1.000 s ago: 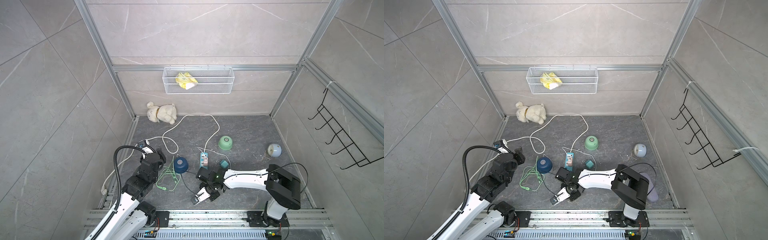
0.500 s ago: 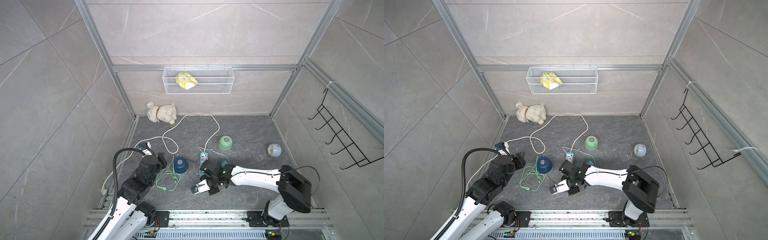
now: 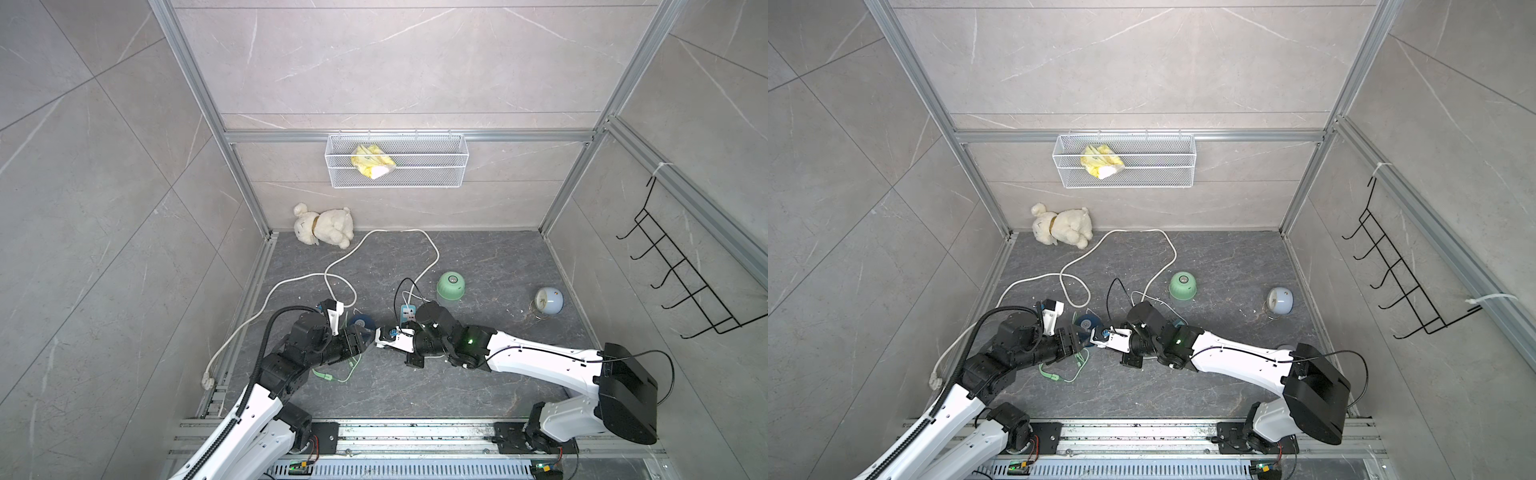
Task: Charge the cordless meat grinders
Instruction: Pick up the charging cable from the center of the board.
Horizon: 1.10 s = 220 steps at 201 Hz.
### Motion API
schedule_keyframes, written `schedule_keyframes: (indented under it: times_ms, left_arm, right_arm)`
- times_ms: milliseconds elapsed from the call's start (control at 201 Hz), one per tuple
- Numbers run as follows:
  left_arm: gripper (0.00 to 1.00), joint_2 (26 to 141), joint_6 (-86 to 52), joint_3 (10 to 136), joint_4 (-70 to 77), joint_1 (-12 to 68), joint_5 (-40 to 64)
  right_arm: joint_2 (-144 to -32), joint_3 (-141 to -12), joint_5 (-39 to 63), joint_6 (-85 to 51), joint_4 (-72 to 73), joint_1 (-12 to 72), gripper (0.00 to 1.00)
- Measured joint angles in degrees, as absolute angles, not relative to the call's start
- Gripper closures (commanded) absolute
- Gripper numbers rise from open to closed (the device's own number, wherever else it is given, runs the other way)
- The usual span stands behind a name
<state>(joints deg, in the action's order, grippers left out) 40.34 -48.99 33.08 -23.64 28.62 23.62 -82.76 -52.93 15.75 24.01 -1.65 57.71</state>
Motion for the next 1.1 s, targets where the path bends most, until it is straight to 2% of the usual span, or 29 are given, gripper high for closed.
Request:
schedule_keyframes:
  times_ms: [249,423,533,717,907,1096]
  left_arm:
    - [0.57,41.1,-49.82,32.75,-19.88,28.62,28.64]
    - [0.74,41.32,-49.93,32.75,-19.57,28.62,29.15]
    - [0.8,41.23,-49.87,32.77,-19.62,28.6,29.1]
    - [0.82,41.23,-49.41,33.36,-20.71,28.6,29.06]
    - [0.97,41.56,-48.71,34.17,-21.23,28.6,29.12]
    - [1.0,42.0,-48.38,34.81,-21.63,28.56,29.06]
  right_arm:
    - [-83.05,-53.91,16.29,21.26,-0.56,57.71,1.0]
    - [-84.29,-56.55,17.45,20.05,-0.86,57.74,1.0]
    - [-84.71,-57.3,18.0,19.64,-1.87,57.71,1.0]
    - [-84.82,-57.45,18.9,19.66,-3.36,57.74,1.0]
    - [-85.1,-58.33,18.83,19.66,-5.06,57.74,1.0]
    - [-85.78,-59.79,18.63,19.0,-6.52,57.71,0.99]
